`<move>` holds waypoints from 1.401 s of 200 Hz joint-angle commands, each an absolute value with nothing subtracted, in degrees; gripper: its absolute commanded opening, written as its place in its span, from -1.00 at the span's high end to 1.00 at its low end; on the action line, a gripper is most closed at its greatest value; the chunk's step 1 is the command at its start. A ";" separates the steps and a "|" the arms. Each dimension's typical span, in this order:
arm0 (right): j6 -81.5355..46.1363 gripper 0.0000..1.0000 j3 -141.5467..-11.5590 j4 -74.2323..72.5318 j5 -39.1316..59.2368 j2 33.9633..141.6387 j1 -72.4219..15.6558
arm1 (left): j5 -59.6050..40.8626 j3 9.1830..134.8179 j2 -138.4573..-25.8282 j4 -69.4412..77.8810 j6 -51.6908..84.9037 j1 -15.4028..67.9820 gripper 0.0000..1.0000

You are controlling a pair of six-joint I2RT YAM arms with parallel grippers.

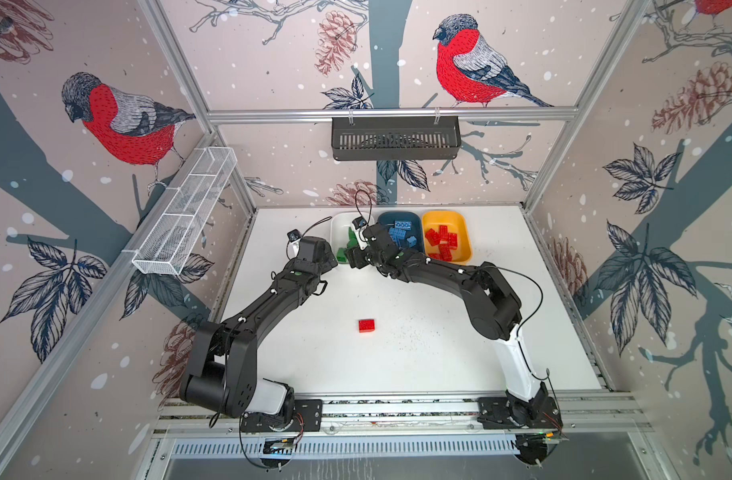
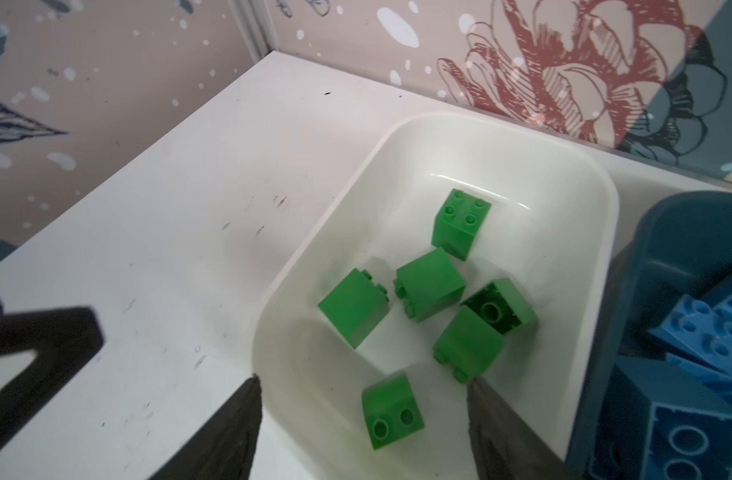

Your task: Sort the legos into containers by color

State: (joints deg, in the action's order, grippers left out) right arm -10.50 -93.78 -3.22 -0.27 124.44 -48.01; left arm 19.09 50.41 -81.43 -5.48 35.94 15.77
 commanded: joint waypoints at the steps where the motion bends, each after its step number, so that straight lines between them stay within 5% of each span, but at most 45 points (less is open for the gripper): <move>1: -1.83 -0.63 -86.89 1.10 4.60 119.09 -49.40 | 19.43 50.02 -80.60 -5.81 36.02 15.47 -0.93; 55: 10.03 -0.74 -63.81 6.69 16.54 102.90 -54.57 | 19.55 49.91 -80.55 -5.53 35.54 15.12 -0.93; 128: 15.29 -0.67 -69.78 13.05 12.60 113.45 -57.82 | 19.48 49.63 -80.60 -5.54 35.79 15.13 -0.93; 139: 15.30 -0.61 -70.12 12.96 12.17 114.05 -57.79 | 19.60 49.49 -80.60 -5.53 35.75 15.09 -0.93; 164: 14.95 -0.09 -69.35 12.89 11.45 113.83 -57.74 | 20.20 49.79 -80.68 -6.48 36.02 15.06 -0.93; 243: 9.17 0.40 -61.90 3.79 12.23 102.59 -51.19 | 11.34 48.66 -79.76 -1.02 35.31 16.12 -0.93; 280: 2.21 0.43 -55.45 -5.44 10.74 92.65 -41.04 | 3.77 48.77 -81.26 5.52 32.56 20.19 -0.93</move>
